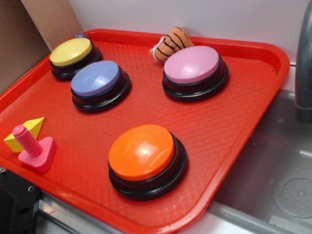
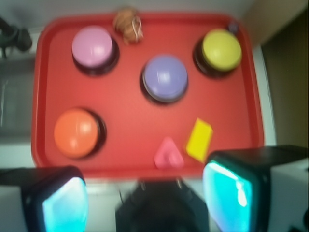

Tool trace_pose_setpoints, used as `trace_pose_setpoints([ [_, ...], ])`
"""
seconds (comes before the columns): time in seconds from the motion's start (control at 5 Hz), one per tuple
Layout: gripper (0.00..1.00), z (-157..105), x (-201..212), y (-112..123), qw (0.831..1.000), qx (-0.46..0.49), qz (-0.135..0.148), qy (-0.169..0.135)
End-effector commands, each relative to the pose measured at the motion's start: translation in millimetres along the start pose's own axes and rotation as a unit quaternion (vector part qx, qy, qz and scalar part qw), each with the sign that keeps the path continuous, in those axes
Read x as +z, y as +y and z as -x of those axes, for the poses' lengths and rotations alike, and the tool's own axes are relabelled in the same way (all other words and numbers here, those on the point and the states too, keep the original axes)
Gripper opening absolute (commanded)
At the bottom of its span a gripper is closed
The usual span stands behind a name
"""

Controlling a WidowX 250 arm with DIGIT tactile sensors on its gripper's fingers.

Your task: Push the pink button.

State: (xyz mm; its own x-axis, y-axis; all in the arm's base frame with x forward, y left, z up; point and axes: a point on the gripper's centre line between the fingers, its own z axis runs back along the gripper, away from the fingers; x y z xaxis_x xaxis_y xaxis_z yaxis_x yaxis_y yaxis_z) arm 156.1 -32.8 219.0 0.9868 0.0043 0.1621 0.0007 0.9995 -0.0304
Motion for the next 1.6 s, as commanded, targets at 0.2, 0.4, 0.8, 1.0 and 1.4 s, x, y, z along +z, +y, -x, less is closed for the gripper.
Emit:
trace_pose_setpoints([
  [0.2,1.00,-57.7,-61.1,-42.1,0.998,-0.058,-0.014,-0.019],
  [0.4,1.00,-57.7,-61.1,-42.1,0.998,-0.058,-0.014,-0.019],
  [0.8,1.00,-80.0,-99.3,-43.8,0.994,-0.101,0.009,-0.033],
  [1.0,1.00,-106.1,-122.3,-62.8,0.983,-0.170,0.038,-0.055],
  [1.4,1.00,-129.5,-157.7,-77.5,0.985,-0.163,0.033,-0.039],
])
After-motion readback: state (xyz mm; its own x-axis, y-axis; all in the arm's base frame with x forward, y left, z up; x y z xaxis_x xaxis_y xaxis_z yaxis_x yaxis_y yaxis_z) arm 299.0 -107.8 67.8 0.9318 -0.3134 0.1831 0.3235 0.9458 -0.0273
